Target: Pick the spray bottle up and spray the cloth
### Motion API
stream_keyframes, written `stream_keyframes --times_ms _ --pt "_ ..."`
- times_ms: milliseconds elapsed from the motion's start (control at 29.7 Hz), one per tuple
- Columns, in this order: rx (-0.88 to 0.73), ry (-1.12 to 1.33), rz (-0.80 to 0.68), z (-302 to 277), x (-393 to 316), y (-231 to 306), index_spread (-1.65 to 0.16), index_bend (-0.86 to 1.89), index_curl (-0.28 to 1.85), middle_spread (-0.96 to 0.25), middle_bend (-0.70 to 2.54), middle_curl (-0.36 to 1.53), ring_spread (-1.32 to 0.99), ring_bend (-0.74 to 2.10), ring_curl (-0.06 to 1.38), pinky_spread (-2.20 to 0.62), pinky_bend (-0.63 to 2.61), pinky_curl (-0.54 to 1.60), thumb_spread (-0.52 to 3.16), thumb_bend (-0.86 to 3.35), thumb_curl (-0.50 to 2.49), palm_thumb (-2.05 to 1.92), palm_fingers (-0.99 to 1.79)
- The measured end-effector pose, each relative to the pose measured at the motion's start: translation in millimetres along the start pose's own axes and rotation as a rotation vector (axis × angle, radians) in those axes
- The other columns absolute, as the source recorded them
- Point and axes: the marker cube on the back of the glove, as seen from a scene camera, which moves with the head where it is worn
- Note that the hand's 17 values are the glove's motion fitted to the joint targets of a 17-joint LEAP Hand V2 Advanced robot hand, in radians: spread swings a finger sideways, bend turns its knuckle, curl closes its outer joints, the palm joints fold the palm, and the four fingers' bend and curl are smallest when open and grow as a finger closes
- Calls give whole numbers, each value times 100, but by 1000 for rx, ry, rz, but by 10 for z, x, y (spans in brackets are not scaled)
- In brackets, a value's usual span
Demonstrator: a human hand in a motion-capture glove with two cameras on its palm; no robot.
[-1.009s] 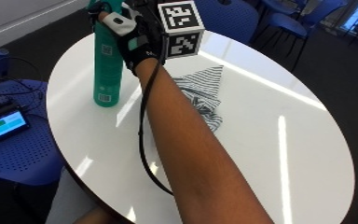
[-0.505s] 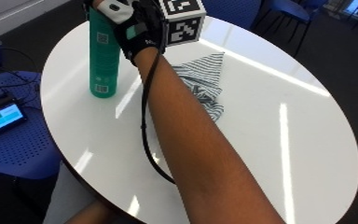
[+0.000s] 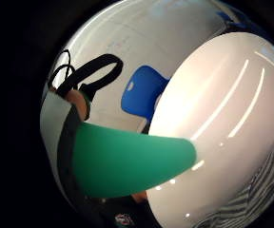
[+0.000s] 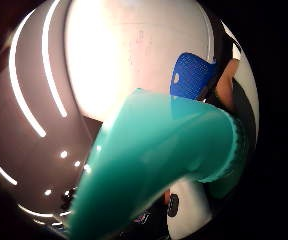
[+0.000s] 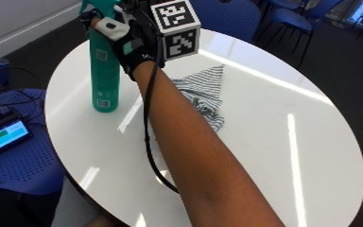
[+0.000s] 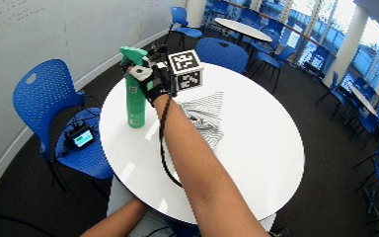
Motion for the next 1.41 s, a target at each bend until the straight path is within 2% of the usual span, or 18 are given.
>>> stream_keyframes --times_ms 168,269,437,538,875,1211,1413 --pt "5 51 27 39 121 79 -35 20 55 -27 38 49 -22 50 44 -20 39 37 43 -3 73 95 121" --pt "14 76 47 47 198 123 -36 17 54 -27 45 51 -21 47 43 -8 20 33 47 -4 72 95 101" --pt "-11 88 79 80 340 164 -35 12 50 -27 49 52 -20 45 43 3 12 29 60 -7 68 86 94" --pt "-24 109 90 83 383 182 -36 -1 43 -25 49 51 -19 47 43 8 18 29 69 -7 64 79 80" --pt "0 246 41 -199 192 238 -36 3 30 -10 21 41 -11 39 41 20 42 36 79 -7 52 63 20" --pt "-86 488 -61 -463 75 721 -37 9 22 -1 19 37 -6 37 35 23 48 36 82 -6 44 52 8" --pt "-229 581 -136 -472 -155 1119 -39 16 23 1 18 36 -3 34 34 24 47 36 83 -6 41 46 5"
